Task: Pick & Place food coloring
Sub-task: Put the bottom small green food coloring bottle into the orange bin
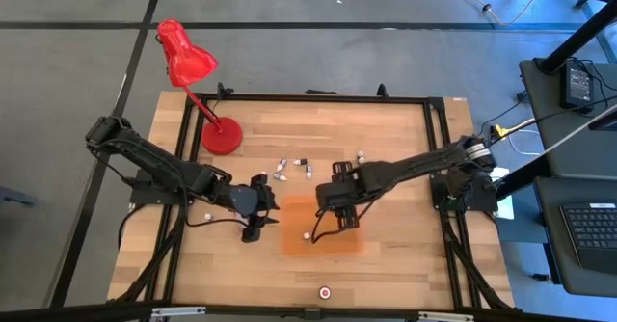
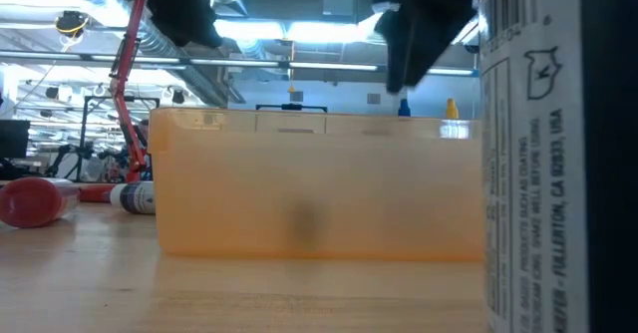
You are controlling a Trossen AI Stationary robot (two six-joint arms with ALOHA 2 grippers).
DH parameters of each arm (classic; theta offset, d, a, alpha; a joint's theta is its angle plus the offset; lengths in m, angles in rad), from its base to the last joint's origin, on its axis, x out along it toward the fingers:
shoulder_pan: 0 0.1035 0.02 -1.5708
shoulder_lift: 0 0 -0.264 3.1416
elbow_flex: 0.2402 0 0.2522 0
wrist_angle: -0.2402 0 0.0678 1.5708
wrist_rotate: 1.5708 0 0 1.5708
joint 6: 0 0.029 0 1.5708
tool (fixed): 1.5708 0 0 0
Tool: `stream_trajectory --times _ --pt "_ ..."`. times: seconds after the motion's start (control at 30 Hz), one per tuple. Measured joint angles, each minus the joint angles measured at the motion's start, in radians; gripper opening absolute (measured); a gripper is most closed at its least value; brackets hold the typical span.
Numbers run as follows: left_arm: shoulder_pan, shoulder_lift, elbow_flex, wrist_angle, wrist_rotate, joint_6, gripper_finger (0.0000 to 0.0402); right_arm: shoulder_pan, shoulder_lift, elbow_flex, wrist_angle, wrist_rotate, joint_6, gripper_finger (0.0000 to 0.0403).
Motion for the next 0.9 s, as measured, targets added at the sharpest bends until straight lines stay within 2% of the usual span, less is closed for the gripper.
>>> stream_trajectory --times 0.17,0.27,0.37,0.5,0.6,0.77,0.9 --pt "0.0 -0.008 0.0 -0.099 -0.007 -0.044 0.0171 0.042 -0.096 0.0 -0.008 0.004 0.063 0.0238" --pt "0.0 -0.008 0.0 -0.148 0.004 -0.05 0.0171 0.105 -0.164 -0.023 0.004 0.065 0.103 0.0239" --pt "0.0 -0.008 0.0 -0.184 0.004 -0.063 0.0171 0.178 -0.243 -0.088 0.019 0.143 0.165 0.0239" --pt "-0.001 -0.008 0.0 -0.172 0.002 -0.122 0.0171 0.249 -0.354 -0.219 0.108 0.194 0.272 0.0239" --pt "-0.001 -0.008 0.0 -0.191 -0.033 -0.277 0.0171 0.283 -0.427 -0.339 0.19 0.22 0.334 0.0239" --pt "-0.005 -0.008 0.0 -0.327 -0.157 -0.564 0.0171 0.309 -0.539 -0.515 0.36 0.235 0.367 0.0239" --pt "-0.006 -0.008 0.0 -0.383 -0.179 -0.619 0.0171 0.308 -0.605 -0.611 0.443 0.24 0.341 0.0239"
